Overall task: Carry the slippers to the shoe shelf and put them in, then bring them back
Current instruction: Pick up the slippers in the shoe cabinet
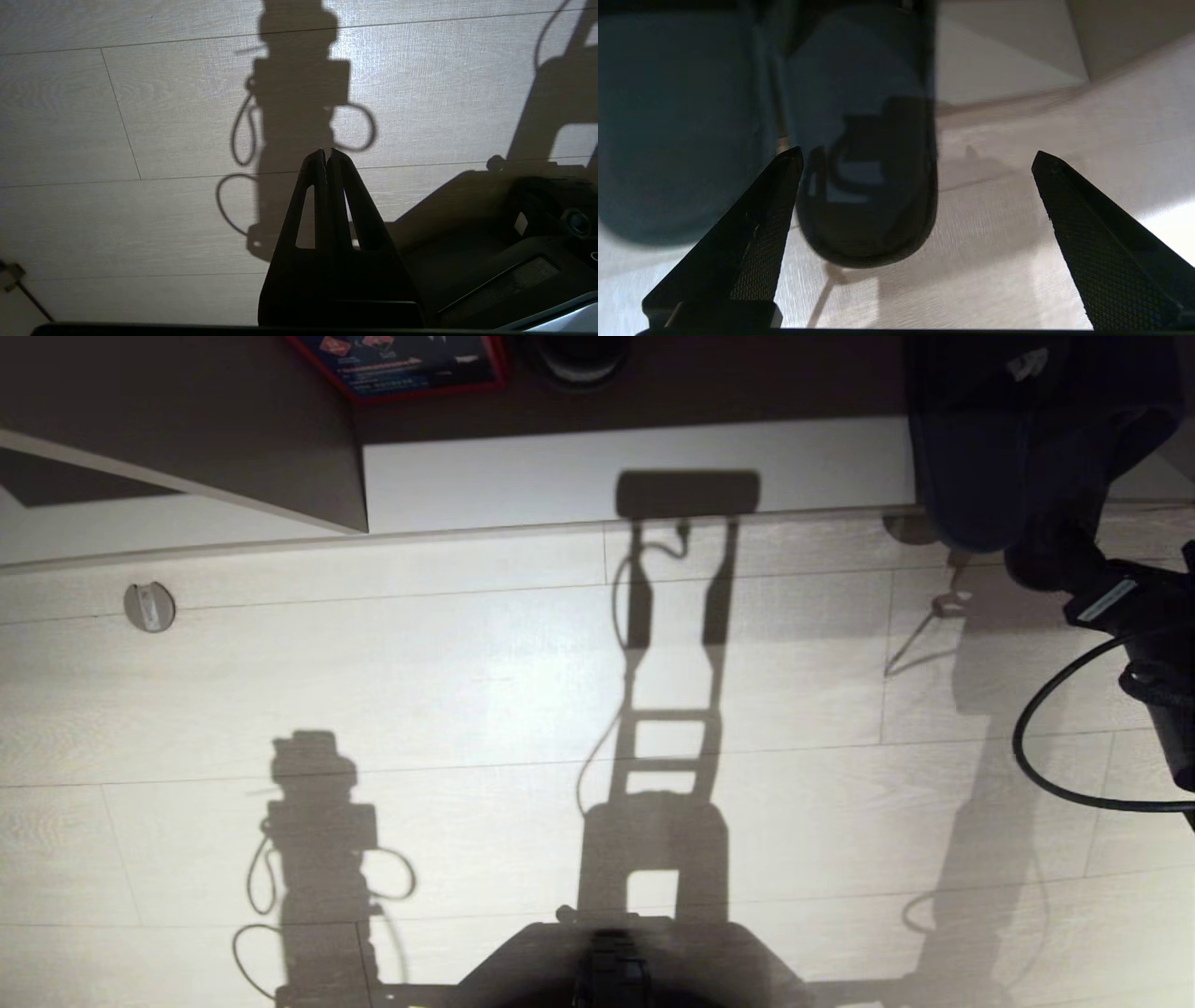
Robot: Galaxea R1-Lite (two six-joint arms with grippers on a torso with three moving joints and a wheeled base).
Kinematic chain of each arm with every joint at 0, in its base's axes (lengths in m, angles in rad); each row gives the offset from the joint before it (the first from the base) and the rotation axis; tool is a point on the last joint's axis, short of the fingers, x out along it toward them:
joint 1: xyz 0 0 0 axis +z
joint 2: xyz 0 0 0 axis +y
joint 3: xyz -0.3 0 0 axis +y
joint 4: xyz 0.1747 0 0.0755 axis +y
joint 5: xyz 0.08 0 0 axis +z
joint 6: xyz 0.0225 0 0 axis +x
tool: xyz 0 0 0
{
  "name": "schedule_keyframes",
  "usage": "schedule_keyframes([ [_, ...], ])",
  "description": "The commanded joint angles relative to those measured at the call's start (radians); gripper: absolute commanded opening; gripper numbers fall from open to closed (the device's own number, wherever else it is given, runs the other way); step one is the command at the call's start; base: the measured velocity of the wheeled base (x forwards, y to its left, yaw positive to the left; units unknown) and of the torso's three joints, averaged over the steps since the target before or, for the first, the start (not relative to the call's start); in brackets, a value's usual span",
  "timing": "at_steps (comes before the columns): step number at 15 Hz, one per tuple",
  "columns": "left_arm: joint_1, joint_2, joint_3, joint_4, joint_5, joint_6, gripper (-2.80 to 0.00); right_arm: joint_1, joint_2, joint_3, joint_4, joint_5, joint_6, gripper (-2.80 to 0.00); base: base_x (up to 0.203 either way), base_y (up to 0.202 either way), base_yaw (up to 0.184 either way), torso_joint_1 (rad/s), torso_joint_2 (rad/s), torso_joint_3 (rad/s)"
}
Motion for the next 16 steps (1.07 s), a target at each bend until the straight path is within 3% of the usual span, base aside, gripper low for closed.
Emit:
schedule_keyframes([
  [1, 0.000, 0.000, 0.001, 0.000, 0.000, 0.000, -2.80, 0.015, 0.022, -0.017, -0.009, -0.026, 0.009, 0.00, 0.000, 0.000, 0.000, 0.000, 0.00, 0.000],
  [8, 0.000, 0.000, 0.000, -0.001, 0.000, 0.000, -2.80, 0.040, 0.064, -0.100, -0.009, -0.023, -0.003, 0.00, 0.000, 0.000, 0.000, 0.000, 0.00, 0.000],
  [11, 0.000, 0.000, 0.000, 0.000, 0.000, 0.002, -2.80, 0.130, 0.088, -0.203, -0.009, -0.011, -0.065, 0.00, 0.000, 0.000, 0.000, 0.000, 0.00, 0.000],
  [16, 0.000, 0.000, 0.000, 0.000, 0.000, 0.000, -2.80, 0.146, 0.088, -0.246, -0.009, 0.011, -0.101, 0.00, 0.000, 0.000, 0.000, 0.000, 0.00, 0.000],
])
